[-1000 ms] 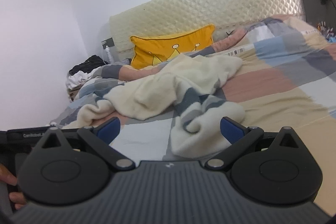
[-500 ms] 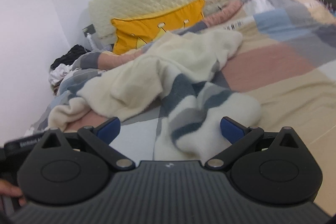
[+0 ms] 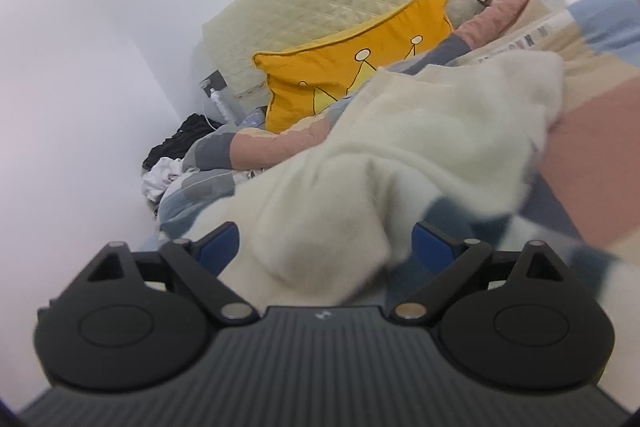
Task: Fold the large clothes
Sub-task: 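Reach both tools down to the cream blanket and close on its edges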
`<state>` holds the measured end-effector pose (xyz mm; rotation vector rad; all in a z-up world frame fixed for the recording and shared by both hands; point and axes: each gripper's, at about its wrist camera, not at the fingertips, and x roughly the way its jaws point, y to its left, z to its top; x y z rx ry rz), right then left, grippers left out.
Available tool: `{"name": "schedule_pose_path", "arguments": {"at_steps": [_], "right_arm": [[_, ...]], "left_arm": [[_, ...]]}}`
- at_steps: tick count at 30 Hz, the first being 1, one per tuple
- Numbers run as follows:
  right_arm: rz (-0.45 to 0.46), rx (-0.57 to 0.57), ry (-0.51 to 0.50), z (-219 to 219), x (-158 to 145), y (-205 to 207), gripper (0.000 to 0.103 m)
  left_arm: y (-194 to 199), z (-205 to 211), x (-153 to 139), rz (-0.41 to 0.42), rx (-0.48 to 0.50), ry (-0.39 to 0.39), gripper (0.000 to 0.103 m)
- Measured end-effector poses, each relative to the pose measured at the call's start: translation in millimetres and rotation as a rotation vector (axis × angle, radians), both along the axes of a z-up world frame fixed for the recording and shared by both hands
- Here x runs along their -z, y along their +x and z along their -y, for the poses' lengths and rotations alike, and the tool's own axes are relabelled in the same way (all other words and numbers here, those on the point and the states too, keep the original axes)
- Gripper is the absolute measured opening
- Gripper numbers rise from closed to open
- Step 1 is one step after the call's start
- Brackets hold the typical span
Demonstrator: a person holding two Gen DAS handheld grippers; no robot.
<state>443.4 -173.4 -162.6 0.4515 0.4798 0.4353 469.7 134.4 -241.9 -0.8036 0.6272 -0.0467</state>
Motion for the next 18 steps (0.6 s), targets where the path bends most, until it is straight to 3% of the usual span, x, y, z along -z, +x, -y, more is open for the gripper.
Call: {"name": "schedule_pose_path", "arguments": {"at_steps": [3, 7, 9, 11, 12, 14, 18], "right_arm": [[-0.067, 0.017, 0.010, -10.4, 8.8, 29.3, 0.073], [-0.099, 0.049, -0.006, -17.7, 30.6, 57.1, 0.069], [-0.108, 0.047, 0.015, -17.3, 39.9, 61.7, 0.067], [-0.081, 0.051, -0.014, -21.0, 42.9, 60.6, 0.054], [-0.071, 0.035, -0.009, -21.9, 44.0, 60.0, 0.040], [-0.083, 0.015, 0.013, -20.7, 44.9, 58.6, 0.026], [-0.094, -0.014, 0.056, -12.8, 37.7, 46.6, 0.018]], "left_arm": [[18.5, -8.0, 4.1, 0.003, -0.030, -0.077, 0.061], [35.6, -12.4, 11.2, 0.005, -0.049, -0.121, 0.052], [38.6, -12.7, 15.2, 0.013, -0.053, -0.122, 0.041], [39.3, -11.5, 14.6, 0.016, -0.050, -0.104, 0.024], [39.9, -11.0, 12.7, 0.018, -0.052, -0.090, 0.020], [38.7, -12.0, 6.9, 0.033, -0.048, -0.087, 0.016], [16.2, -9.8, -15.3, 0.080, -0.041, -0.071, 0.013]]}}
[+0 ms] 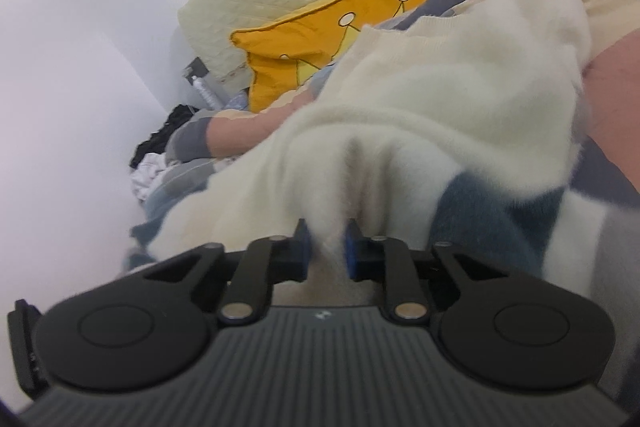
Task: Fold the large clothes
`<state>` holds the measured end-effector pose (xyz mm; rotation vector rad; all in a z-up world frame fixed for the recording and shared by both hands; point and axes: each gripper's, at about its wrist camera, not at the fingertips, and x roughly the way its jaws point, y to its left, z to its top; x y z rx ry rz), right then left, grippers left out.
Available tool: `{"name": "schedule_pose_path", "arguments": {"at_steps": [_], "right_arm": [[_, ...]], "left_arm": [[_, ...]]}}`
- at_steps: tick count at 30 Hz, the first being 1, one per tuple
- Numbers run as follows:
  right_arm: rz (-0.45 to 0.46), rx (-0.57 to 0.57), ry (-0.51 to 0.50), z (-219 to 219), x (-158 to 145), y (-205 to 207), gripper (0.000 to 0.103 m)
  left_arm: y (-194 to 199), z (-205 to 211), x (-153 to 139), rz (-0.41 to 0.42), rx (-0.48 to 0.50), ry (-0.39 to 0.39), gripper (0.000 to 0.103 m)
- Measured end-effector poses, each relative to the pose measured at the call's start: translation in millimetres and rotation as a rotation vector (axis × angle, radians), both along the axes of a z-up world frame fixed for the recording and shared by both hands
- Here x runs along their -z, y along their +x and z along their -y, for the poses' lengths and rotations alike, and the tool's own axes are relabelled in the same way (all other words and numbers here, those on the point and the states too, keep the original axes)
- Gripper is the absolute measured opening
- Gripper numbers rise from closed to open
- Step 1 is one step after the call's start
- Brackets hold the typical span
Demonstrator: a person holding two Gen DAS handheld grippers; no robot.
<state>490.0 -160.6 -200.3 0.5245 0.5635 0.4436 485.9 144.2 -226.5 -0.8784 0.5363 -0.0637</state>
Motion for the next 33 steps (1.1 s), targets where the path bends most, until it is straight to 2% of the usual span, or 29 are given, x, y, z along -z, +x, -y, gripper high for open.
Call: {"name": "schedule_pose_path", "arguments": {"at_steps": [2, 4, 5, 7, 9, 15, 22, 27, 30, 33], "right_arm": [[0.016, -0.022, -0.013, 1.2, -10.5, -11.0, 0.017], [0.070, -0.051, -0.071, -1.8, -25.3, -26.9, 0.016], [0.095, -0.068, -0.112, -2.8, -33.5, -37.2, 0.016], [0.102, -0.082, -0.121, 2.2, -45.8, -53.4, 0.016], [0.130, -0.087, -0.140, 6.7, -58.9, -72.1, 0.016], [0.164, -0.135, -0.157, 17.8, -97.8, -138.5, 0.016], [0.192, -0.154, -0.198, 38.3, -114.8, -230.9, 0.016], [0.171, -0.122, -0.152, 62.2, -115.5, -286.3, 0.016], [0.139, -0.097, -0.135, 66.9, -107.8, -309.7, 0.016], [0.063, -0.073, -0.148, 66.2, -89.5, -314.4, 0.016]], "left_arm": [[-14.9, 1.7, -17.2, 0.022, 0.013, 0.004, 0.013], [-30.8, 3.3, -38.6, 0.039, 0.037, 0.016, 0.012], [-41.0, 5.5, -51.4, 0.060, 0.057, 0.049, 0.012], [-63.2, 11.7, -75.4, 0.103, 0.115, 0.119, 0.012], [-81.6, 18.4, -93.7, 0.102, 0.154, 0.157, 0.012], [-156.5, 30.0, -120.1, 0.128, 0.204, 0.175, 0.012], [-265.2, 56.5, -117.0, 0.127, 0.275, 0.163, 0.012], [-332.9, 77.7, -112.6, 0.119, 0.283, 0.137, 0.012], [-354.4, 87.0, -105.3, 0.075, 0.271, 0.141, 0.012], [-354.4, 90.5, -94.4, 0.022, 0.268, 0.126, 0.013]]}}
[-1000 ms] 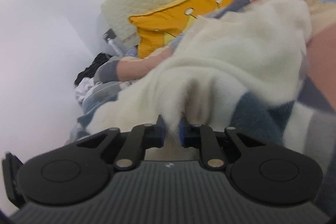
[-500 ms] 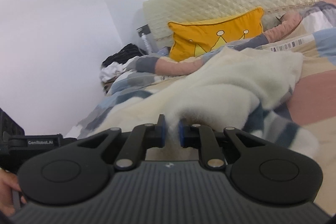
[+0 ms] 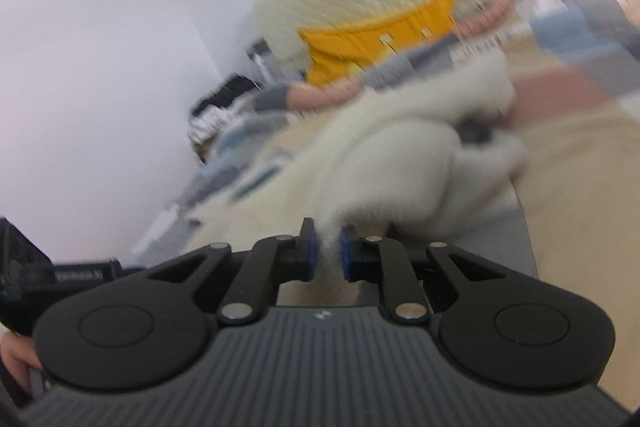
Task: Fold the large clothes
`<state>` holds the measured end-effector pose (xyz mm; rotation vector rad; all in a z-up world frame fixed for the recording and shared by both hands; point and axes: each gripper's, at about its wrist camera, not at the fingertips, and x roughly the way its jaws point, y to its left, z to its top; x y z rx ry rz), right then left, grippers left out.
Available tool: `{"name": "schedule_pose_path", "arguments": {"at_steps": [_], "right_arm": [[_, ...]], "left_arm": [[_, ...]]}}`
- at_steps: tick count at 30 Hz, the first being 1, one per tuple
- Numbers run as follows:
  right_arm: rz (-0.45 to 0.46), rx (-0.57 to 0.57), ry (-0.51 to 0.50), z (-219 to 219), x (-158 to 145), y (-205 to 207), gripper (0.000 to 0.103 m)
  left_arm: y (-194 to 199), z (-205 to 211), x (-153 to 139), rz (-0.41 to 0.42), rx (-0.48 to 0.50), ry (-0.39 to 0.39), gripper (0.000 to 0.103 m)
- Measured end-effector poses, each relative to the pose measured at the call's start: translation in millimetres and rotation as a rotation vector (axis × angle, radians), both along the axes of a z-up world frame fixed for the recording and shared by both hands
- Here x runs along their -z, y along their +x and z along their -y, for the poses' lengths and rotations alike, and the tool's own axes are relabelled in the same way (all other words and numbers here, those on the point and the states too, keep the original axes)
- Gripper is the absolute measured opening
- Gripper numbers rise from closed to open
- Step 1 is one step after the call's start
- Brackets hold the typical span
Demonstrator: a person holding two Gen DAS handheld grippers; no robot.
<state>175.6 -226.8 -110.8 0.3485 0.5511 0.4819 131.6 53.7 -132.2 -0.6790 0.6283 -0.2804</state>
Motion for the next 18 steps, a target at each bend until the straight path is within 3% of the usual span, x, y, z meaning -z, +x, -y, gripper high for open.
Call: {"name": "schedule_pose_path", "arguments": {"at_steps": [4, 7, 14, 18], "right_arm": [[-0.132, 0.032, 0.054, 4.6, 30.4, 9.7, 0.017], [-0.175, 0.034, -0.006, -0.8, 47.7, 17.4, 0.018], [-0.280, 0.034, -0.025, -7.0, 77.0, 29.7, 0.018], [-0.295, 0.028, -0.038, -8.0, 79.5, 29.3, 0.018]], "left_arm": [[18.9, 7.2, 17.2, -0.099, -0.012, 0.056, 0.013], [30.5, 9.6, 31.6, -0.184, -0.015, 0.055, 0.013], [43.3, 3.0, 45.5, -0.254, -0.033, 0.039, 0.014], [45.1, 1.9, 49.4, -0.285, -0.047, 0.056, 0.031]]}}
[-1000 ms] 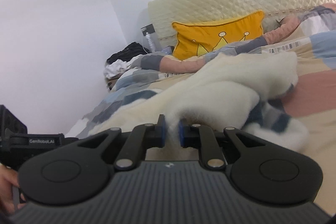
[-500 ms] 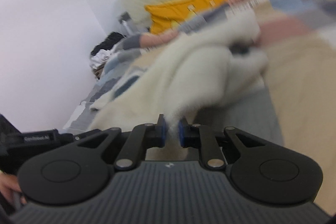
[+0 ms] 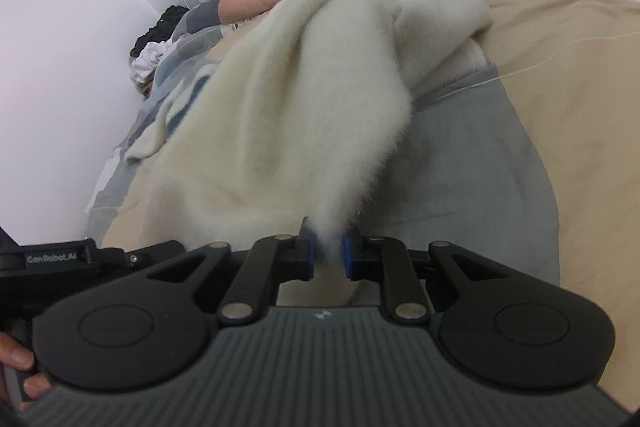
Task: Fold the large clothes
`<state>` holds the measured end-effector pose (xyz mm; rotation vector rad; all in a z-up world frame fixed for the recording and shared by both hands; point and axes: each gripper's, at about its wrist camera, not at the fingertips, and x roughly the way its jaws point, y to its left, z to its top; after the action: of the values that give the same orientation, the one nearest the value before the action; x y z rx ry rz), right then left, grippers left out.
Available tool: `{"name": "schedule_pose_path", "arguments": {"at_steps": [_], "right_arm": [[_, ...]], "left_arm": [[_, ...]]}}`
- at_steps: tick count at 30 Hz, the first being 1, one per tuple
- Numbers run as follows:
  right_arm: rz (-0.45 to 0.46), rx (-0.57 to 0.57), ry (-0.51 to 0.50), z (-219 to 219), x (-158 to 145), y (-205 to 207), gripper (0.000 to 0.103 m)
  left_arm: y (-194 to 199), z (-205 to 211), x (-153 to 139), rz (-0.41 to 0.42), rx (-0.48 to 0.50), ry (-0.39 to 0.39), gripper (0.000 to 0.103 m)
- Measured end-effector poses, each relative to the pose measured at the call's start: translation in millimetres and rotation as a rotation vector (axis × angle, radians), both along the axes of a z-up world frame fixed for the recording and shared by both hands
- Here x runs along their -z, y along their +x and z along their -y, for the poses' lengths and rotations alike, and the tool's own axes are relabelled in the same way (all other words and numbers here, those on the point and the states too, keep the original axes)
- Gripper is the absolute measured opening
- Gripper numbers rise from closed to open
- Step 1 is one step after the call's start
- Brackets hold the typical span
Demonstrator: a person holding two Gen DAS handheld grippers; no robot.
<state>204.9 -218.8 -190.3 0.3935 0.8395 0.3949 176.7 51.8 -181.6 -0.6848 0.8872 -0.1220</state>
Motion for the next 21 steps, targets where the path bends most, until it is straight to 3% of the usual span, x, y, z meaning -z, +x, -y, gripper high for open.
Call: {"name": "schedule_pose_path", "arguments": {"at_steps": [3, 5, 6, 8, 17, 21], "right_arm": [[0.000, 0.011, 0.018, 3.1, -2.8, -3.0, 0.020], [-0.003, 0.027, 0.041, 8.2, -6.0, -3.5, 0.032], [-0.004, 0.039, 0.049, 11.1, -7.5, -4.1, 0.040], [-0.001, 0.079, 0.070, 18.9, -10.8, -5.3, 0.082], [0.056, 0.262, 0.187, 66.1, -27.7, -2.3, 0.083], [0.038, 0.341, 0.220, 87.3, -22.4, 8.6, 0.083]], "left_arm": [[3.9, -2.6, 1.6, -0.015, -0.007, -0.018, 0.033], [5.6, -0.9, 2.5, -0.018, -0.005, -0.017, 0.033], [5.3, -0.3, 2.3, -0.020, -0.004, -0.013, 0.033], [9.9, 2.4, 1.4, -0.023, -0.002, -0.004, 0.033], [20.4, 5.6, -0.4, -0.029, -0.006, -0.003, 0.036], [22.6, 6.4, 2.1, -0.035, -0.018, -0.002, 0.042]]}}
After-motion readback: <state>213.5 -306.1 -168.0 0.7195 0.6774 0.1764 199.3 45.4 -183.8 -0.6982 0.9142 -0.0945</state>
